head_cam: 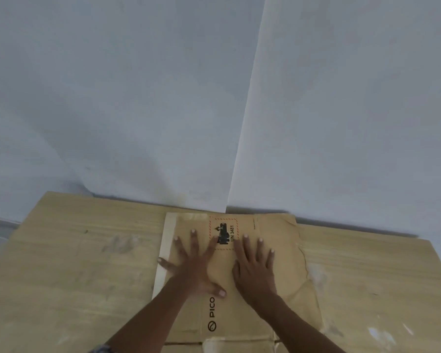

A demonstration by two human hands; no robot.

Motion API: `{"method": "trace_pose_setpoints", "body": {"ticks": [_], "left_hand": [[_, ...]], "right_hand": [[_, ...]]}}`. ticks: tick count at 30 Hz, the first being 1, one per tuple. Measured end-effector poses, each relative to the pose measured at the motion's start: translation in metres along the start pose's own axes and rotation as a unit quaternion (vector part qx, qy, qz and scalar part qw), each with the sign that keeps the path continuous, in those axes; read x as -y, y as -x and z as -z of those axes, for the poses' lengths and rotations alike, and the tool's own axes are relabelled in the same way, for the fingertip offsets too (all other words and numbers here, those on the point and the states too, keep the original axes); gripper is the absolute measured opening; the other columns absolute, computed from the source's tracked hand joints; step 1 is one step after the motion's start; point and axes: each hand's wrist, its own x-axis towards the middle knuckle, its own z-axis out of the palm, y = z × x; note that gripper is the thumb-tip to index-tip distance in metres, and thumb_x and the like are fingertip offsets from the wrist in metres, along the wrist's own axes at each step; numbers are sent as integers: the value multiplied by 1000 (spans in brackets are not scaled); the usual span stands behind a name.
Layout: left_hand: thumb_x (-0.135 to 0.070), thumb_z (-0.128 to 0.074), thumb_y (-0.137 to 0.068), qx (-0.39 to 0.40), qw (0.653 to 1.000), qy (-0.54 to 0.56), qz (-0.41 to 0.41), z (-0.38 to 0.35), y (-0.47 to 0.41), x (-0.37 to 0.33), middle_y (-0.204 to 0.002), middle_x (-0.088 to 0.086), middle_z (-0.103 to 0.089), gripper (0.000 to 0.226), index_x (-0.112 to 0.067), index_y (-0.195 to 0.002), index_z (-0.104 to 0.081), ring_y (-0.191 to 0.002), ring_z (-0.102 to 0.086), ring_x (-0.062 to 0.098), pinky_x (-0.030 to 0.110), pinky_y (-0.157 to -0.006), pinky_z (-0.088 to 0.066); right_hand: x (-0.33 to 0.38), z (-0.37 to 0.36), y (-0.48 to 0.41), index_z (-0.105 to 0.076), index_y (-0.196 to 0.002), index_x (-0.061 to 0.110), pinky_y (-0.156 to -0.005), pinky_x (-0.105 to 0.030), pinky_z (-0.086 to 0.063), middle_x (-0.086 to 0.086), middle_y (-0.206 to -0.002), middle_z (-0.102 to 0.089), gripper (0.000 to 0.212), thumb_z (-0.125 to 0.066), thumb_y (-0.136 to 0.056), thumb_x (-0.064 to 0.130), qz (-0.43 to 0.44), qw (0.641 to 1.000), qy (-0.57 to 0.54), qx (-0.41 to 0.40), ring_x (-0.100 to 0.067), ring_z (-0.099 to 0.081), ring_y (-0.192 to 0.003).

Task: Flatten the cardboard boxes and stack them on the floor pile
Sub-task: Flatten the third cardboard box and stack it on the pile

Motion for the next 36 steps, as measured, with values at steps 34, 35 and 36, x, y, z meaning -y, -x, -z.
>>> {"method": "trace_pose_setpoints", "body": {"ticks": [34,35,36], "left_hand": [[-84,-73,-36,-41,998,10,41,28,-65,-17,-154,-3,40,164,-29,-141,41,-135,35,52,90,-89,-2],[-84,-73,-37,-39,998,10,40,28,-64,-16,-155,-3,40,164,-27,-142,40,-135,35,52,90,-89,-2],[-85,-72,-37,-36,999,13,39,29,-64,-16,-155,-3,40,164,-26,-142,39,-135,35,52,90,-89,-1]], "right_hand": [[-57,36,-71,22,-152,27,-111,-70,4,1,-161,24,80,-10,-92,70,-142,988,-54,0,-20,20,-148],[-57,41,-74,20,-152,25,-111,-70,4,0,-162,23,81,-14,-93,69,-143,988,-59,12,-20,19,-149],[-56,46,-76,18,-153,23,-112,-69,3,-1,-162,21,84,-20,-94,69,-147,987,-67,21,-21,18,-149]]}}
